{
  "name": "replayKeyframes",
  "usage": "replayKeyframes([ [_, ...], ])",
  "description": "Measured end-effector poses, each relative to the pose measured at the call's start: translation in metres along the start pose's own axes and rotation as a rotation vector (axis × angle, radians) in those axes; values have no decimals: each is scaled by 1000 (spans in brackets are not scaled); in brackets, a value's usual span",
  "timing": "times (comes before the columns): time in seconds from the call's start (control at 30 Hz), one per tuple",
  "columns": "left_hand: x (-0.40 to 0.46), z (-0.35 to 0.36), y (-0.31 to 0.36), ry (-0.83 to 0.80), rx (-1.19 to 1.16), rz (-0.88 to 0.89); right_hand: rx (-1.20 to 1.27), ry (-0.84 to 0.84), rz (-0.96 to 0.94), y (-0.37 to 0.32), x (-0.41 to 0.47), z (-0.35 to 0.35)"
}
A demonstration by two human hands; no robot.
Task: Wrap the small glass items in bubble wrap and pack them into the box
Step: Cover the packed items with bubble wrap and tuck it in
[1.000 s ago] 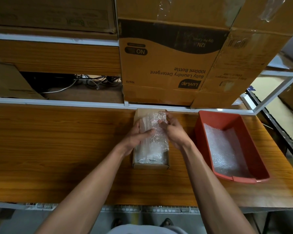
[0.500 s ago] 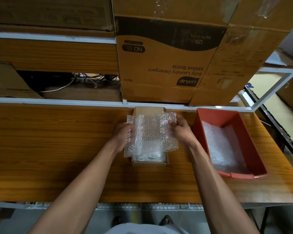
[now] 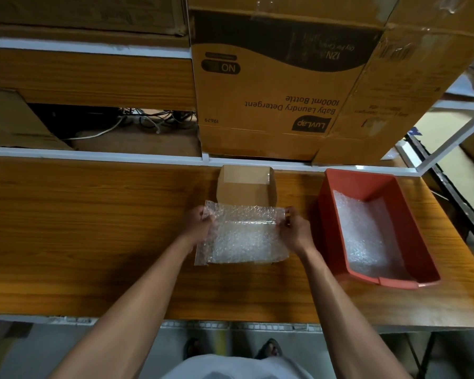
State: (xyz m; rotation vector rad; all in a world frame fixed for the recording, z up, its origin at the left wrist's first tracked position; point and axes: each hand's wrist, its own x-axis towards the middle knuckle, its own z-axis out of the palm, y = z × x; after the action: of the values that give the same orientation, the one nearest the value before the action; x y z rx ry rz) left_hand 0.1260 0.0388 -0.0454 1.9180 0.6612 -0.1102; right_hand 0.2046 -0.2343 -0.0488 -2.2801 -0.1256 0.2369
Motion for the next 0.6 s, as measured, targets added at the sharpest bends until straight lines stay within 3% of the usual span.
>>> replayKeyframes([
  [0.2,6,8,-13,106,41,8,64,105,-64,21,-4,15],
  [0.4,7,11,-16,186,21,80,-213,242,-162,10,-15,27],
  [0.53,4,17,-18,227,44,91,-399,102,-479,3,-28,53],
  [0.6,-1,21,-17,288,111,116,-461,22,-504,6,-29,68],
])
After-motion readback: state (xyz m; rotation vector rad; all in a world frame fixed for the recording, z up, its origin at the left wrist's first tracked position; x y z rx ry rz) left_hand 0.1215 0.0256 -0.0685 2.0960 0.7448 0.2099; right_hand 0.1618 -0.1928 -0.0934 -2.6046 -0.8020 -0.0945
